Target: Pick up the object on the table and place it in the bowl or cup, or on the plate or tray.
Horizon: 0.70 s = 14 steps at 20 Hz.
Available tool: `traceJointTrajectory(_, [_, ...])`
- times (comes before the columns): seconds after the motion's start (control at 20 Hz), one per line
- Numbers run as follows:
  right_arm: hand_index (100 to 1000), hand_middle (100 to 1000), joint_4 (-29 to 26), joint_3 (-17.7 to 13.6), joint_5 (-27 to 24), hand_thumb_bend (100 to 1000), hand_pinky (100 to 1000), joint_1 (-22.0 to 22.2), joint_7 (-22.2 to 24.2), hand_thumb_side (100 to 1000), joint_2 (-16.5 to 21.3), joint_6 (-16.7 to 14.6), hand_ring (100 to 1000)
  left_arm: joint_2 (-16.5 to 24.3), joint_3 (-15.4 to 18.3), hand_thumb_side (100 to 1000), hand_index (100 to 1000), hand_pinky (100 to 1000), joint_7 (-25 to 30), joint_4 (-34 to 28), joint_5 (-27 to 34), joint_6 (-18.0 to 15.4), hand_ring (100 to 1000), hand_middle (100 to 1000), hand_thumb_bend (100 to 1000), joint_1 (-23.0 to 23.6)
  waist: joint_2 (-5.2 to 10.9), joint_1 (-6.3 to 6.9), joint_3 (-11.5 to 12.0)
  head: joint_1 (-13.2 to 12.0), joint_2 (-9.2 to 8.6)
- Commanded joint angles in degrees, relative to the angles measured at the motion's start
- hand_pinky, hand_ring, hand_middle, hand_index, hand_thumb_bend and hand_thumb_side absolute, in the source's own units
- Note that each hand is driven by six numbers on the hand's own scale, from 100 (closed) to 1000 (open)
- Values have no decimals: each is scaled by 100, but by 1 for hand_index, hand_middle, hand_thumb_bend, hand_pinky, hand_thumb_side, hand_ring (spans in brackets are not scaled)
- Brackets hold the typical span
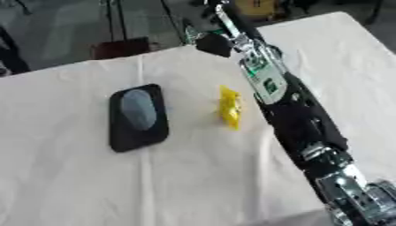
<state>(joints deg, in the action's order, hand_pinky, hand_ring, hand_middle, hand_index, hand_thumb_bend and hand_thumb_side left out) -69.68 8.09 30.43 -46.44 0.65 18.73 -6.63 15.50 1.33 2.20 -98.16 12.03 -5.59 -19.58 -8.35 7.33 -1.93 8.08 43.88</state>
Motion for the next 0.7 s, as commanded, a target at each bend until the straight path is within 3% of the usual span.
traceJointTrajectory(0.05, [836,812,-256,-131,-36,188,720,-44,-116,573,232,79,758,48,95,985,911,688,-89,-97,-7,-7,814,881,444,-32,38,-1,15,-40,24])
traceJointTrajectory(0.2, [827,809,-356,-198,-141,186,718,20,-165,571,341,132,754,37,127,983,910,688,-147,-126,-27,-4,813,879,438,-12,2,23,21,-72,24])
traceJointTrajectory(0.25, [807,798,-388,-234,-187,122,712,52,-188,569,401,150,749,27,146,982,905,686,-172,-137,-36,0,810,876,422,3,-15,38,1,-102,24])
traceJointTrajectory(0.7, [795,789,-730,-436,-633,109,705,335,-337,568,829,265,745,-114,246,983,905,687,-310,-278,-107,23,810,876,414,100,-124,111,-111,-252,24])
